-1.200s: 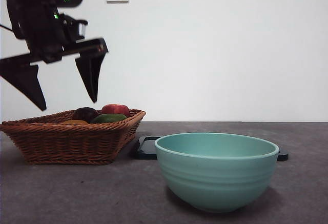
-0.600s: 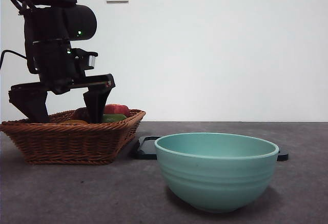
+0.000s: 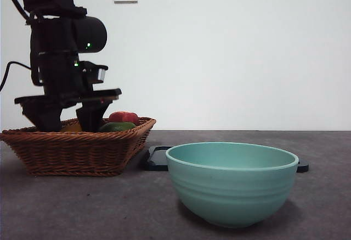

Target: Pick up the wifruite, put it on the bowl, pick up the plate, put it on desk

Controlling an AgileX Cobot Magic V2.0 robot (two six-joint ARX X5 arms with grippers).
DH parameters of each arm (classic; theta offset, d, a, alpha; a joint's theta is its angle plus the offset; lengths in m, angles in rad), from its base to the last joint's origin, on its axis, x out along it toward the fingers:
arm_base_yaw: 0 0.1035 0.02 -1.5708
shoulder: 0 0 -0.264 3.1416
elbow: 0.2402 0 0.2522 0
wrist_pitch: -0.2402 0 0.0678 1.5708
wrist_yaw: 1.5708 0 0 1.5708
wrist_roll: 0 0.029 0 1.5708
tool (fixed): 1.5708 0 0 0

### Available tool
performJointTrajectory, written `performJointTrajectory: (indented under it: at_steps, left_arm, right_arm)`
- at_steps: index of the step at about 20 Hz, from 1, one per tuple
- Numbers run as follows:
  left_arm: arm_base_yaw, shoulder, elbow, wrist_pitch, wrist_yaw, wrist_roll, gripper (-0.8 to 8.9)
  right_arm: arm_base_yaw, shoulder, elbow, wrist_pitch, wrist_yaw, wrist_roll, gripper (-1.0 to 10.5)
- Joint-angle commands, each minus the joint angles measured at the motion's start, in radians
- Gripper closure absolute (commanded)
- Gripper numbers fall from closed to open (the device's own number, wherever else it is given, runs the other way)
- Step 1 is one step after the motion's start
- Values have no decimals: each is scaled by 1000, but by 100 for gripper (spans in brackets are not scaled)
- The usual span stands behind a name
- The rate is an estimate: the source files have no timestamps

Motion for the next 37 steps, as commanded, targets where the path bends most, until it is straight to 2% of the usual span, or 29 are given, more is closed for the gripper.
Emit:
performJointTrajectory:
  at_steps: [1,5,10,13,17,19,23,27,30,37]
  left_arm:
    - [-4,20,82,-48,0,8,578]
    - [-12,0,198,-192,10,8,578]
    - [-76,-125,212,-322,23,6,578]
    - [-169,-224,212,-365,23,-9,578]
    - [-338,-316,212,-392,23,-76,578]
    - [-428,-322,212,-391,23,-135,578]
    - [-573,-292,211,-376,22,-212,578]
    - [-666,-233,211,-345,16,-249,578]
    - [-703,-169,211,-334,15,-291,578]
    - [-726,9,211,-192,14,-292,578]
  right_arm:
    - [4,1,19,9,2,-1,359]
    - [4,1,19,9,3,-1,359]
    - [4,1,19,9,3,-4,359]
    - [4,1,19,8,3,-4,359]
    - [4,1,19,6,2,-3,359]
    - [4,1,19,4,3,-3,359]
    - [4,1,19,2,3,-3,359]
    - [4,1,19,2,2,-3,359]
    - [4,1,19,2,2,-3,359]
    - [4,1,19,2,2,-3,359]
